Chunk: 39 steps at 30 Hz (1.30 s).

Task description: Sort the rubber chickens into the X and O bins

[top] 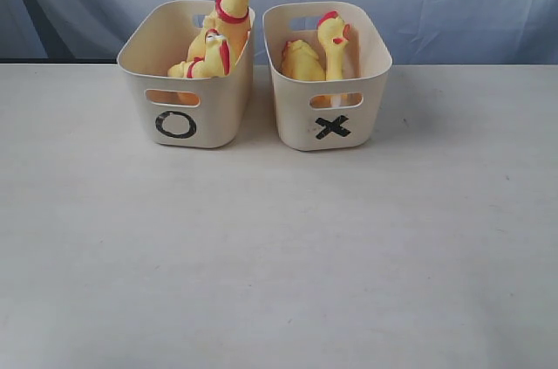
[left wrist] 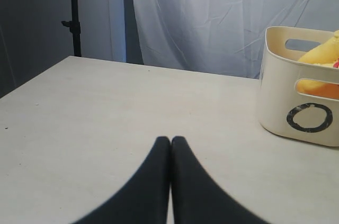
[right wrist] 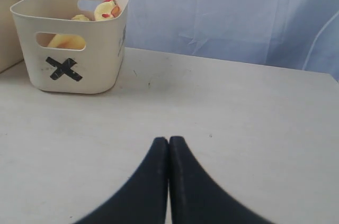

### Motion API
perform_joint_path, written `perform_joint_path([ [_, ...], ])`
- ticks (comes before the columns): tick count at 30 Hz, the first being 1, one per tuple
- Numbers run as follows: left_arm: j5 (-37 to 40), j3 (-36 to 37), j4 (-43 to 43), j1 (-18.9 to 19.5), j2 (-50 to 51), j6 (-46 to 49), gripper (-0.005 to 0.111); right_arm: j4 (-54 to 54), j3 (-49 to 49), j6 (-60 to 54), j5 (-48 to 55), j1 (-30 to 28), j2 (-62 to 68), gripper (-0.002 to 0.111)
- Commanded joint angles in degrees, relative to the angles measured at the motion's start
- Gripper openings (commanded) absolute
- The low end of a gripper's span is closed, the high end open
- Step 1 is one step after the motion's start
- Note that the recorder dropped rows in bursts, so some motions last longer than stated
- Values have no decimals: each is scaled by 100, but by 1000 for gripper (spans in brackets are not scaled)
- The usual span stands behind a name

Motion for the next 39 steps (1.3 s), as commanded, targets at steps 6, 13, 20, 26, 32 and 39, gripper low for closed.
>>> perform_joint_path([
  [6,48,22,-1466,13,-27,-1,0,522,21,-36,-74,-31,-26,0],
  [13,9,22,-1715,13,-27,-1,0,618,21,-36,-74,-31,-26,0],
  [20,9,22,-1739,13,-27,-1,0,618,21,-36,-74,-31,-26,0],
  [26,9,22,-1706,13,-27,-1,0,618,21,-36,-74,-31,-26,0],
  [32,-67,22,-1712,13,-27,72,0,620,21,-36,-74,-31,-26,0],
  [39,-67,22,-1712,13,-27,1714,0,620,21,-36,-102,-31,-26,0],
])
